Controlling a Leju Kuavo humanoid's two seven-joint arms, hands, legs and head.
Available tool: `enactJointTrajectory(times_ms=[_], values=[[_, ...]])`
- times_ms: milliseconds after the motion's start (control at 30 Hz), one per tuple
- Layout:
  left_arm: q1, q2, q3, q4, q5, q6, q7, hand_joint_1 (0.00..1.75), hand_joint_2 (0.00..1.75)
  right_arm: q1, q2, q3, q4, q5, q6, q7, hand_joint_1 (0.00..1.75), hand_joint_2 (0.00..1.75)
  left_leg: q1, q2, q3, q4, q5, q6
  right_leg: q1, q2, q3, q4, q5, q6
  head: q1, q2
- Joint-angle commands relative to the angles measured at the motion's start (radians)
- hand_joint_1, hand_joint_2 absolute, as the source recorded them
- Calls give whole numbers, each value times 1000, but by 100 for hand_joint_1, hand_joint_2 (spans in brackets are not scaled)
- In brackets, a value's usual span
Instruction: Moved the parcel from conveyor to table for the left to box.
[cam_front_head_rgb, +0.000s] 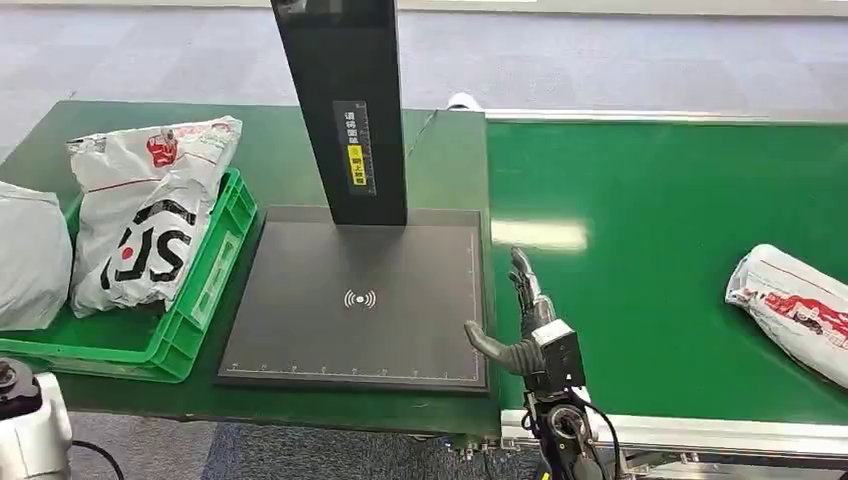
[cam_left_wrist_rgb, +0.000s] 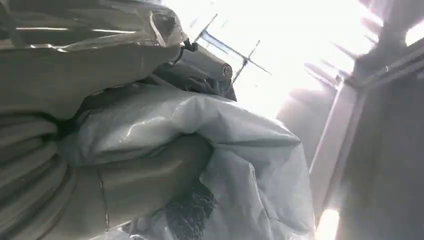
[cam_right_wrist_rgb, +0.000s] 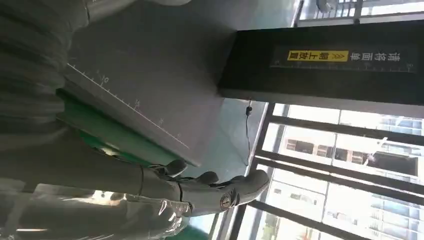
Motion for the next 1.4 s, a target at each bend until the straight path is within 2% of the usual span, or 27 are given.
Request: enactJointTrajectory(times_ms=[33, 133, 233, 367, 400, 433, 467, 500, 667, 1033, 1067, 1300, 1400], values=[[-232, 71, -44, 314, -276, 175, -62, 175, 175, -24, 12, -7, 44, 8, 6, 10, 0, 175, 0, -1, 1, -1, 1, 0, 0, -1, 1, -1, 0, 0, 0, 0], [-320, 75, -154, 435, -357, 200, -54, 175, 175, -32, 15, -4, 51, 9, 7, 11, 0, 175, 1, -8, -2, 1, 2, 0, 1, -9, 0, 0, -1, -1, 0, 0], [-344, 69, -230, 515, -403, 196, -56, 175, 175, -40, 16, -2, 59, 9, 9, 11, 0, 175, 1, -11, -2, 1, 3, 0, 1, -12, 0, 0, 0, 0, 0, 0], [-329, 47, -299, 545, -439, 170, -73, 175, 175, -37, 14, -4, 60, 10, 6, 11, 0, 175, 0, -3, 0, 0, 2, 0, 0, -4, 1, -1, 1, 0, 0, 0], [-327, 39, -306, 546, -441, 168, -74, 154, 175, -36, 13, -4, 59, 10, 6, 11, 0, 175, 0, -2, 1, 0, 2, 0, 0, -4, 2, -1, 1, -1, 0, 0], [-324, 37, -326, 546, -444, 146, -70, 45, 175, -35, 12, -5, 57, 10, 7, 11, 0, 175, 0, -3, 1, -1, 2, 0, 0, -4, 2, -1, 1, -1, 0, 0], [-319, 30, -333, 542, -444, 145, -70, 9, 175, -35, 12, -6, 58, 10, 7, 11, 0, 175, 0, -2, 1, -1, 2, 0, 0, -4, 2, -1, 1, -1, 0, 0], [-315, 27, -338, 535, -442, 145, -68, 0, 175, -37, 12, -7, 61, 10, 7, 11, 0, 175, 0, -2, 1, 0, 2, 0, 0, -4, 1, 0, 1, -1, 0, 0], [-303, 18, -381, 493, -459, 152, -55, 0, 175, -51, 17, -10, 76, 10, 6, 11, 0, 175, 0, -1, 0, 0, 2, 0, 0, -2, -1, -1, 2, -1, 0, 0], [-280, 28, -375, 477, -464, 158, -52, 0, 175, -62, 21, -5, 87, 14, 4, 11, 0, 175, 0, 1, -1, 0, 1, -1, 0, 0, -2, 0, 2, -1, 0, 0], [-181, 11, -326, 362, -434, 116, -60, 0, 175, -57, 20, -5, 83, 19, 0, 11, 0, 175, 0, 2, 0, 0, 1, -1, 0, 1, -2, 0, 2, -1, 0, 0], [-9, -13, -268, 118, -403, 103, -77, 0, 175, -32, 14, -14, 58, 19, -4, 14, 0, 175, 0, 4, 1, -1, 0, 0, 0, 3, -1, -1, 2, -1, 0, 0], [82, -57, -246, -1, -372, 76, -97, 0, 175, -22, 11, -19, 50, 20, -8, 15, 0, 175, -1, 5, 2, -2, 0, 0, 0, 3, -1, -1, 2, -1, -1, 0]])
